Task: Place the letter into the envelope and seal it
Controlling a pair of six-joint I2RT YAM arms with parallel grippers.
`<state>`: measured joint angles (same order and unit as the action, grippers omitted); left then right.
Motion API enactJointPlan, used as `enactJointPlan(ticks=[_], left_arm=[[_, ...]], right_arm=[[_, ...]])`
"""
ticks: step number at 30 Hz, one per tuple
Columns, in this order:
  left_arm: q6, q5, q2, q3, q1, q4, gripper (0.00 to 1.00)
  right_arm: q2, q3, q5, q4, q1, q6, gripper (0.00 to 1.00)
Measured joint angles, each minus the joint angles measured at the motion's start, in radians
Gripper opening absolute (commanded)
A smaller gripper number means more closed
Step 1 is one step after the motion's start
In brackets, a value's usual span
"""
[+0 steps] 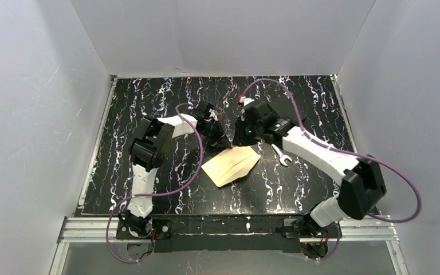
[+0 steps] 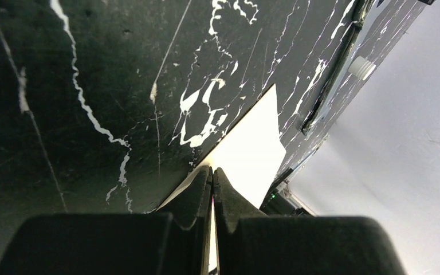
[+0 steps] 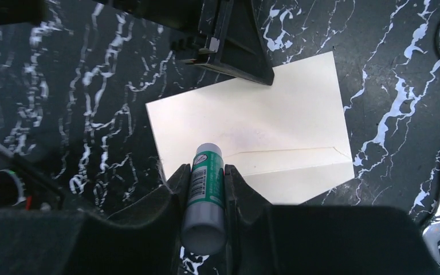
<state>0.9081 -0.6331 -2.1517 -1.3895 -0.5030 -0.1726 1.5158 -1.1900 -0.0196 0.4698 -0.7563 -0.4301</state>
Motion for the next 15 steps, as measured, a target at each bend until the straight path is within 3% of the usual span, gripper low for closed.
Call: enactJointPlan(ticks=[6,11,15], left_arm=[[-0.053,0.012,0.017,0.000,0.011,-0.028,0.23],[-0.113,0.032,0.105,0.000,0.033,-0.087,0.48],[-0.178,0.076,0.208,0.007,0.051,-0.132,0.59]], right_arm=[[-0.135,0.037,0.101,0.034,0.093,-0.041,0.01],[-0.148,0.114,0.128,0.055,0.216,-0.148,0.01],[-0.148,0.228,0.127,-0.061,0.292,-0.304,0.01]])
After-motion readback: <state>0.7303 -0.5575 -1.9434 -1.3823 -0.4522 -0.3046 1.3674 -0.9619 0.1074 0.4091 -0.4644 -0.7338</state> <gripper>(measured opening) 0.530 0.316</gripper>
